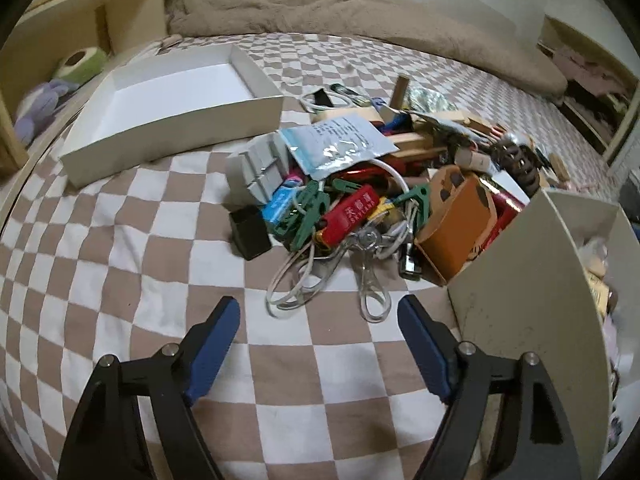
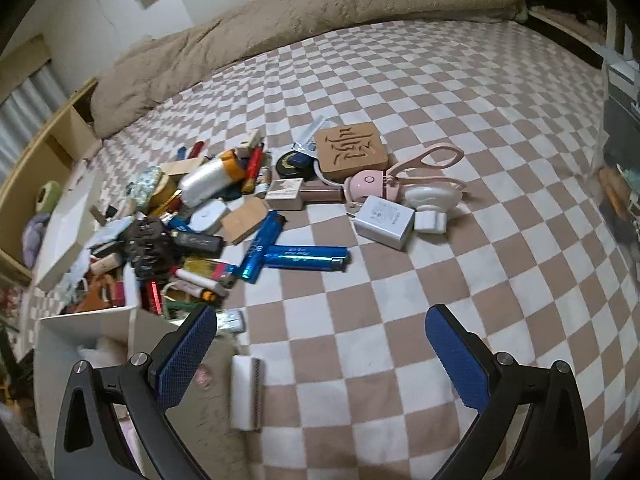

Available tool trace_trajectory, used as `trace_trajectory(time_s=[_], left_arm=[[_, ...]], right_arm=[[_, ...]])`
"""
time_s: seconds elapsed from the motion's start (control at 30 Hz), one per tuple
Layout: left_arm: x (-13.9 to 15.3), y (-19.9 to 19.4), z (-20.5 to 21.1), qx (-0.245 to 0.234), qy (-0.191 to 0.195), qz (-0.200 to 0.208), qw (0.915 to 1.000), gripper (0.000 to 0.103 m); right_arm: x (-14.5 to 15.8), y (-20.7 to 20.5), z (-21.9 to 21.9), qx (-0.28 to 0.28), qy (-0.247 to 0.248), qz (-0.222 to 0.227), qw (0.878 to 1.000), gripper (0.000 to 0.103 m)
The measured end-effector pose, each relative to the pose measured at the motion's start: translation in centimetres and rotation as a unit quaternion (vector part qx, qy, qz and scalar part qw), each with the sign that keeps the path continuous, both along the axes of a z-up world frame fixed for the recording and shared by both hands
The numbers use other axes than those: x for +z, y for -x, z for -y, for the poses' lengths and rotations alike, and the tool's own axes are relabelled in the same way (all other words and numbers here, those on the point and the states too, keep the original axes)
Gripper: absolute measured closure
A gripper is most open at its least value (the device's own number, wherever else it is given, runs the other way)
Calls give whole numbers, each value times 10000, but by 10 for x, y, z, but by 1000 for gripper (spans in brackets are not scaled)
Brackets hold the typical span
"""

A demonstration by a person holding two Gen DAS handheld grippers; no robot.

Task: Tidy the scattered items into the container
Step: 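Withdraw both open tools from the box toward the scattered pile, then lower the left tool onto the green clip on clear scissors while the right tool grasps the blue tube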

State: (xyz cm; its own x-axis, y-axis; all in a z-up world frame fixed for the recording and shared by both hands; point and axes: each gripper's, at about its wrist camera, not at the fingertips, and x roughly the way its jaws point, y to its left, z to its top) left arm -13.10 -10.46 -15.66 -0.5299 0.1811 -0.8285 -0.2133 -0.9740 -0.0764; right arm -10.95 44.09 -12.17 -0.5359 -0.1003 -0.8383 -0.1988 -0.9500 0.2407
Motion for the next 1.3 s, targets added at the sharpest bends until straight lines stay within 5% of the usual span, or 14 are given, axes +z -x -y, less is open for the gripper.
trace_trajectory(time_s=[0.53,0.63,0.93,1.23,1.3], left_arm=[[-24,7,-30,-637,99,459,9969,23],[-28,19,-33,-757,356,524,9951,23],[-33,46,-26,-904,795,408,9919,21],[-33,55,-39,-992,778,101,9920,15],[-35,54,-44,-968,874,60,9914,22]], right_arm=[[-22,37,-11,19,-211,314,9993,0],[-21,45,-10,-5,-204,296,9994,0],[-29,58,6,208,-448,229,9985,0],[-41,72,2,55,-171,271,9995,0],[-43,74,-1,20,28,354,9994,0]])
